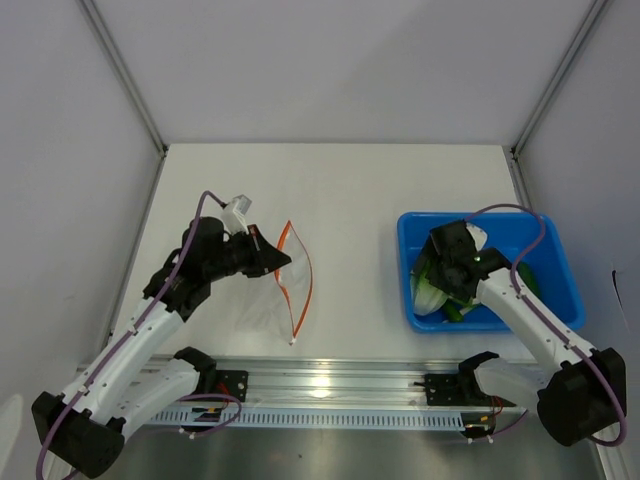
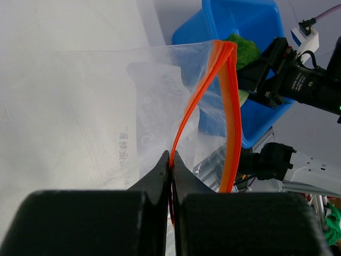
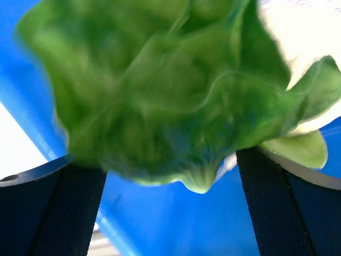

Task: Place the food in the zip-top bag and seal the zipper
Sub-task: Pick up the fake vegetable from the bin.

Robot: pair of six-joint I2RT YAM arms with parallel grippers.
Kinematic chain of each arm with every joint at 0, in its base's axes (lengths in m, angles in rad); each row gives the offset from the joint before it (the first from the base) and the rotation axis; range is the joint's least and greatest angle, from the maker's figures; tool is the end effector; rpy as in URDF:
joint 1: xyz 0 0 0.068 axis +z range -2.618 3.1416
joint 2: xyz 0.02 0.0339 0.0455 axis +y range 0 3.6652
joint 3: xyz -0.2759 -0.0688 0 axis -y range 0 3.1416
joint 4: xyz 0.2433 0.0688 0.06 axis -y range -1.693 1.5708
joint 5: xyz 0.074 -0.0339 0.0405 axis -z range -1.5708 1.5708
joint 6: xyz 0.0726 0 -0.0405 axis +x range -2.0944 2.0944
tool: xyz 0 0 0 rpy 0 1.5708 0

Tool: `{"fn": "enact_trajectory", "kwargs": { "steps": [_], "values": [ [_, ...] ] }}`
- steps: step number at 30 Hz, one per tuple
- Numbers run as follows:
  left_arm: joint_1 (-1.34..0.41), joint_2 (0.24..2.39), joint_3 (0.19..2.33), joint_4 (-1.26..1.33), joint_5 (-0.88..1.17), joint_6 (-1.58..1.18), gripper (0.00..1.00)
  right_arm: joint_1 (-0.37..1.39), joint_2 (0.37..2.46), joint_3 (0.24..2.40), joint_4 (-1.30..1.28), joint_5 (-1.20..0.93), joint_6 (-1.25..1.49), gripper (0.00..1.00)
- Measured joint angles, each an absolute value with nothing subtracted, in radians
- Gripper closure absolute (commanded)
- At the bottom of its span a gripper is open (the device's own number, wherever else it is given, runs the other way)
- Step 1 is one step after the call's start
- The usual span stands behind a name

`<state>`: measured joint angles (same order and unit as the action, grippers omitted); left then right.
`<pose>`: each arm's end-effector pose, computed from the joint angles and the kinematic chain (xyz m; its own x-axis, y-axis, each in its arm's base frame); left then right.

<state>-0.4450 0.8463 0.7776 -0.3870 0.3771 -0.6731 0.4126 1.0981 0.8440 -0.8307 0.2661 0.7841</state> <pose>0.1790 -0.1150 0.3010 -0.7461 -0.2863 -0.6011 0.2986 0.6630 -0.6865 0.2021 0.0676 0.2287 -0.7673 0.4079 -0.4949 0.3778 0.9110 0.1652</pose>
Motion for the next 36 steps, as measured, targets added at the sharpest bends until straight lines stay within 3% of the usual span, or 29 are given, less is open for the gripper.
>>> {"fn": "enact_trajectory", "kwargs": {
  "steps": [7,10,11,12,18,31,36],
  "values": [
    [-0.445,0.846,0.778,-0.392,0.381,-0.673,0.99,0.367,1.155,0.809,-0.741,0.266,0.771,0.02],
    [-0.445,0.846,0.778,-0.392,0.381,-0.673,0.99,0.36,1.199,0.804,-0.697,0.268,0.77,0.14],
    [-0.445,0.846,0.778,-0.393,0.381,-0.673,1.0,0.36,1.209,0.804,-0.684,0.268,0.77,0.32],
    [-0.445,0.846,0.778,-0.395,0.381,-0.673,0.99,0.36,1.218,0.804,-0.671,0.271,0.763,0.41],
    [-0.445,0.839,0.778,-0.406,0.381,-0.673,0.99,0.361,1.195,0.805,-0.655,0.281,0.745,0.6],
    [-0.445,0.839,0.777,-0.406,0.381,-0.674,1.0,0.361,1.048,1.13,-0.855,0.272,0.644,0.64],
    [-0.445,0.85,0.777,-0.405,0.382,-0.679,1.0,0.381,1.019,1.24,-0.863,0.169,0.602,0.64]
  ]
}}
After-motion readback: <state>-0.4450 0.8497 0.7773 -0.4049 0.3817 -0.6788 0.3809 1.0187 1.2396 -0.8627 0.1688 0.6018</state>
